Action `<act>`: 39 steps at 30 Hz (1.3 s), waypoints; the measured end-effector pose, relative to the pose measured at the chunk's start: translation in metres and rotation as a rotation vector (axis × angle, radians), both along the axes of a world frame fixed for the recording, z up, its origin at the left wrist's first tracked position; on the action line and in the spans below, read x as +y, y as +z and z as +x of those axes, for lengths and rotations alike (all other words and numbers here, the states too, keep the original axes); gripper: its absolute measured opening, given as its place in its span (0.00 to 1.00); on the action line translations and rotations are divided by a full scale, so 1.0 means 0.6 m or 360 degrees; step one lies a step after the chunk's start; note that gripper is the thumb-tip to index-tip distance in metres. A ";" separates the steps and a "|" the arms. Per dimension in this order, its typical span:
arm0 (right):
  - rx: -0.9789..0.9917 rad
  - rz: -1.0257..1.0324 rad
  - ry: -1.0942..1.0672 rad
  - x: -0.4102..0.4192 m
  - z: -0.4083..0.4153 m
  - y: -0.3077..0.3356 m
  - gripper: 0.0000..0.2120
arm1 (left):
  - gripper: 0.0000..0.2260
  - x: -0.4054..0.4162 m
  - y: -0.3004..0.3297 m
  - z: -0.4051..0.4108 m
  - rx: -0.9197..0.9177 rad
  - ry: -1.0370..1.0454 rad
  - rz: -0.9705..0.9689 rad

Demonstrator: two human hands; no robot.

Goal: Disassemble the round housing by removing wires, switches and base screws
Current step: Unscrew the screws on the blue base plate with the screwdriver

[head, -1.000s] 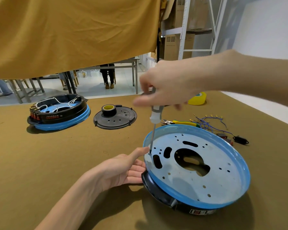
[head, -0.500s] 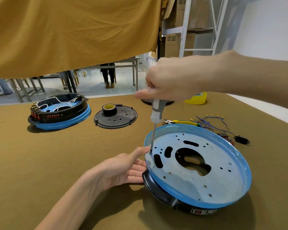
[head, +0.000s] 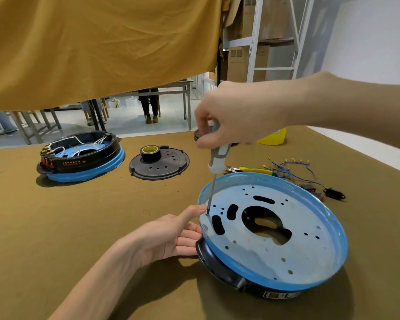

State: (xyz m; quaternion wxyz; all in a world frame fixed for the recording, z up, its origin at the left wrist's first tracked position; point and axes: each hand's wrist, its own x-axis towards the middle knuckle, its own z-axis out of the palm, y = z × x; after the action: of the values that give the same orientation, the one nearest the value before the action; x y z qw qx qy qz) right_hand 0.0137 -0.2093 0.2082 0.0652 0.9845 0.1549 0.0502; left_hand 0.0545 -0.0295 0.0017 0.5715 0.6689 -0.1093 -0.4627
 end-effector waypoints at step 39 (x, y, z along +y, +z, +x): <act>0.0276 0.0286 0.0182 -0.016 -0.029 0.015 0.14 | 0.37 -0.003 0.000 -0.004 -0.0047 0.0028 0.0018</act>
State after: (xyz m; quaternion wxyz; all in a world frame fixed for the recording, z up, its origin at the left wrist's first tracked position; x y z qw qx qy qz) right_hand -0.0035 -0.2186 0.2173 -0.0398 0.9766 0.2108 -0.0178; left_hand 0.0520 -0.0311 0.0019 0.5701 0.6797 -0.1092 -0.4484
